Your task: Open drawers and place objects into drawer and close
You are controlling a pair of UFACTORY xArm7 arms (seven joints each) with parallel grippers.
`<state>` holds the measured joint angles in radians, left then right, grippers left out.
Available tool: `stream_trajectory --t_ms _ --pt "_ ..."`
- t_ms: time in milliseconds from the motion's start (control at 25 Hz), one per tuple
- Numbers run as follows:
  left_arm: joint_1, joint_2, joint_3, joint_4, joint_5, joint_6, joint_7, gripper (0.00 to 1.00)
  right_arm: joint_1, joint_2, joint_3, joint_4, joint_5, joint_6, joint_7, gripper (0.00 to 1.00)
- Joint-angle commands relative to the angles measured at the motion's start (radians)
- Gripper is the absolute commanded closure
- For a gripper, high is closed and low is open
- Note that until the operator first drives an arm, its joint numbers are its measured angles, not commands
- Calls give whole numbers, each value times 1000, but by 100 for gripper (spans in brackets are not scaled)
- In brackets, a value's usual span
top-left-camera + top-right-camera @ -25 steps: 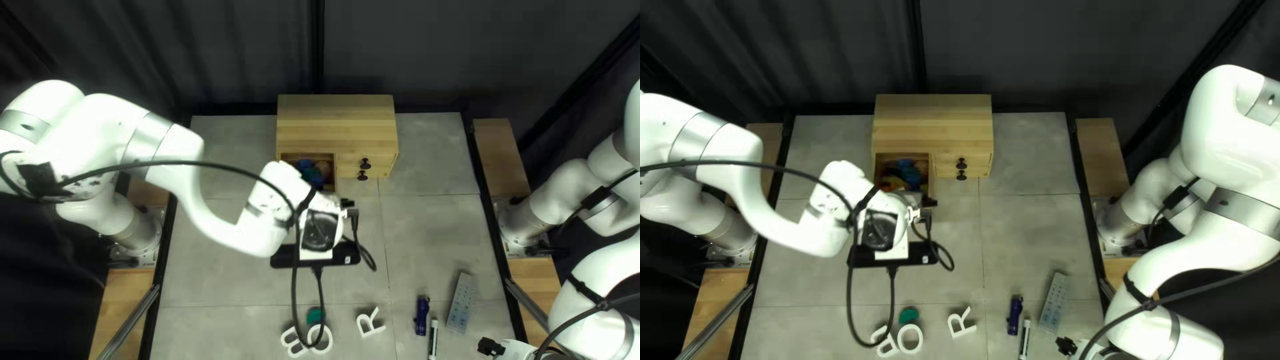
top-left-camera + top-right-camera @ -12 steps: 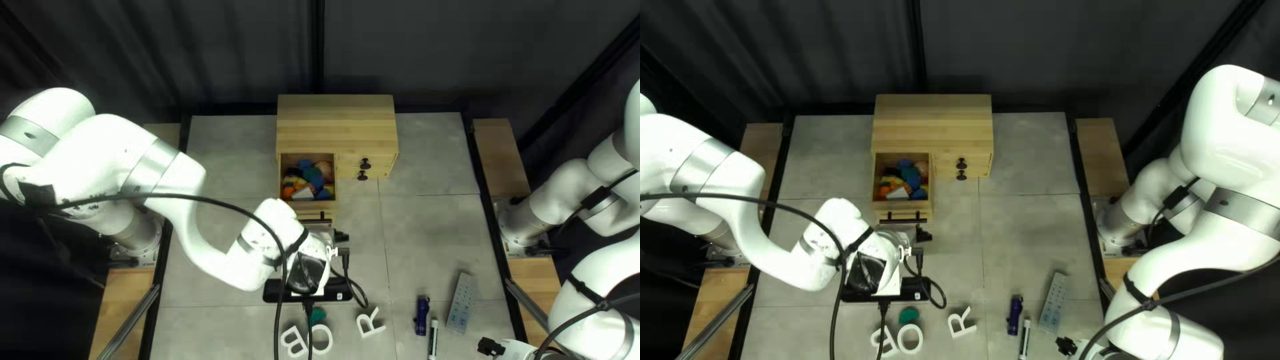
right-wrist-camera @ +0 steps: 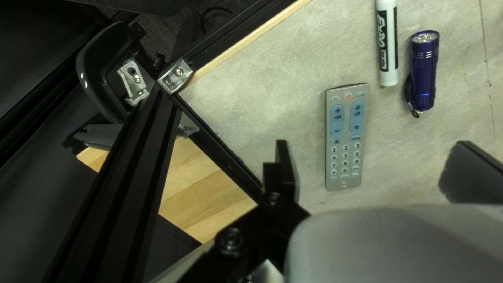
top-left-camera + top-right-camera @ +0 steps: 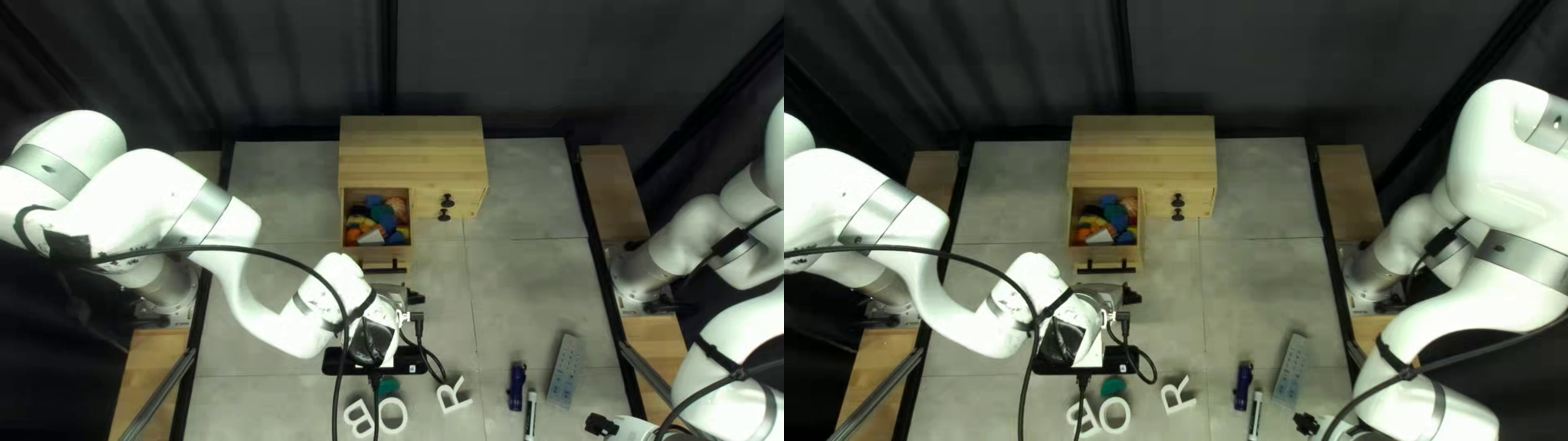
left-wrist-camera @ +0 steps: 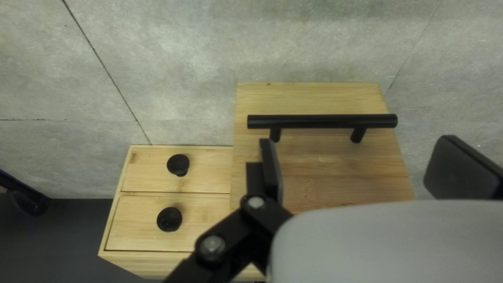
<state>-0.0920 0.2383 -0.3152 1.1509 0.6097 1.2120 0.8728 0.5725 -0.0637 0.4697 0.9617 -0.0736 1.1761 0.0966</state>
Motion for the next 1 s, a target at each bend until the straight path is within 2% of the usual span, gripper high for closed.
stream_trajectory --t_ms 40,360,1000 --pt "-1 2 -1 -1 -1 -1 0 0 0 0 0 0 0 0 0 0" --pt "-14 21 -5 11 9 10 -14 0 0 0 0 0 0 0 0 0" --pt "-9 0 -1 -25 27 -4 -16 0 0 0 0 0 0 0 0 0"
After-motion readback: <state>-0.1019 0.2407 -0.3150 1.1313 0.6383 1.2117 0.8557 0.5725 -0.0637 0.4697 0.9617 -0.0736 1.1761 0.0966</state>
